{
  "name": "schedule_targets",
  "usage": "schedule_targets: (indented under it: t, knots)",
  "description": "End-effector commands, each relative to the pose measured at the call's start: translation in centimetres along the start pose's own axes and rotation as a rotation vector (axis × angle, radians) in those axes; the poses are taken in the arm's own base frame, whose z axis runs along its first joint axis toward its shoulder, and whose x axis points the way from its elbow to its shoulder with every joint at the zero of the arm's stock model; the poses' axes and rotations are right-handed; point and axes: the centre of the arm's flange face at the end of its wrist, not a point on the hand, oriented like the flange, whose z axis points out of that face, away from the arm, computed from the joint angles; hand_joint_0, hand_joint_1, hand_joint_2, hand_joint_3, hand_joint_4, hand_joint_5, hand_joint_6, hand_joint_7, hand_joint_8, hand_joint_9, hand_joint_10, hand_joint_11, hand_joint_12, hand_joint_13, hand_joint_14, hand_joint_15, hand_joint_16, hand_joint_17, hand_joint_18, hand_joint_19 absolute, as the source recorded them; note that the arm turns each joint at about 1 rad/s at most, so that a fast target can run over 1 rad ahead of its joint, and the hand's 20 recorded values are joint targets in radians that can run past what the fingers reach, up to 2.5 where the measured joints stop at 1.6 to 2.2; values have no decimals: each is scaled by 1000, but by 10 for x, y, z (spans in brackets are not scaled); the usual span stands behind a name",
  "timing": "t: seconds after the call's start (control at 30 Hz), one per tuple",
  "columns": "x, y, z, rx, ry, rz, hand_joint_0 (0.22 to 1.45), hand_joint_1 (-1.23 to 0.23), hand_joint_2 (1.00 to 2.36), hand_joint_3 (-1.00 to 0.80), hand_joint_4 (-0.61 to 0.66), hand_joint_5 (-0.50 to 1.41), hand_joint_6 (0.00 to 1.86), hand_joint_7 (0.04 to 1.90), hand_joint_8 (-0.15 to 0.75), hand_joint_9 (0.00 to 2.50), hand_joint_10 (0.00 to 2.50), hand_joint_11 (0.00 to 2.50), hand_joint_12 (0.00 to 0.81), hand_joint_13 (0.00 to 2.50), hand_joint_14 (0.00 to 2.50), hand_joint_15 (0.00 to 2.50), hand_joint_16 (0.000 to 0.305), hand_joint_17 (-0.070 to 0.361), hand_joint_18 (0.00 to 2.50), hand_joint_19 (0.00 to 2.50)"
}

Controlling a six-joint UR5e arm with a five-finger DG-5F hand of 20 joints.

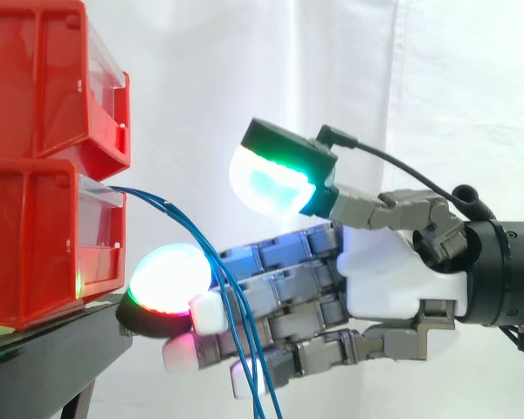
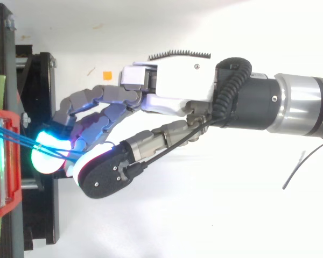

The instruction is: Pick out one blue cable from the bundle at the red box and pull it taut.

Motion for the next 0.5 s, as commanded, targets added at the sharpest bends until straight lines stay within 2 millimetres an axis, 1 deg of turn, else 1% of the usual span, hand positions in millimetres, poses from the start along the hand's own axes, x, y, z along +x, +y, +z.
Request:
schedule_targets:
  t: [0.0, 0.13, 0.2, 0.47]
  knots:
    - [4, 4, 5, -44, 1, -5, 644, -578, 1011, -374, 298, -152, 502, 860, 270, 839, 15, 433, 326, 596, 13, 331, 43, 98, 562, 609]
    - [7, 8, 8, -76, 2, -9, 650, -582, 1012, -352, 303, -151, 502, 859, 269, 841, 17, 437, 326, 598, 12, 325, 43, 98, 564, 600]
    - [7, 7, 8, -78, 2, -11, 658, -589, 1014, -321, 299, -151, 502, 863, 269, 838, 15, 433, 325, 599, 12, 328, 43, 98, 564, 609]
    - [5, 7, 7, -73, -1, -12, 663, -596, 1015, -304, 293, -142, 502, 902, 273, 846, 15, 440, 325, 598, 12, 322, 43, 97, 560, 609]
